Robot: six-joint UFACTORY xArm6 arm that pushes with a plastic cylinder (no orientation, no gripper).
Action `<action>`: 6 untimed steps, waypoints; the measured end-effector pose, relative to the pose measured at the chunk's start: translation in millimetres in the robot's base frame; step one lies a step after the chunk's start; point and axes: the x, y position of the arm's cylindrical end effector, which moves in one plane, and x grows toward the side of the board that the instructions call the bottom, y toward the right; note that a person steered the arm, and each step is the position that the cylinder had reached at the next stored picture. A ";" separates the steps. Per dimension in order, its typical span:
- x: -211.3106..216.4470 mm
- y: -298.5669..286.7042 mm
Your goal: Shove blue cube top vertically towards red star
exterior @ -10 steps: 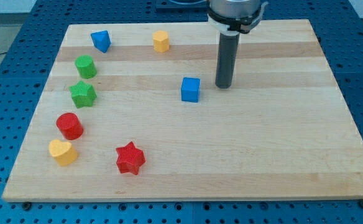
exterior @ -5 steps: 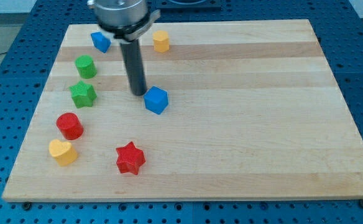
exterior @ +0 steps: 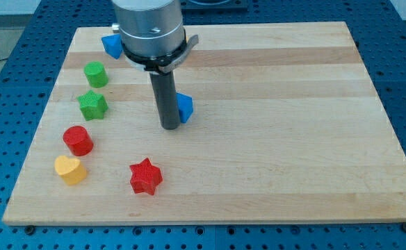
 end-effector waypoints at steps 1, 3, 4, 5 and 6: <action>6.1 6.5; 3.0 48.2; -14.0 40.6; -19.8 17.5; -19.8 12.1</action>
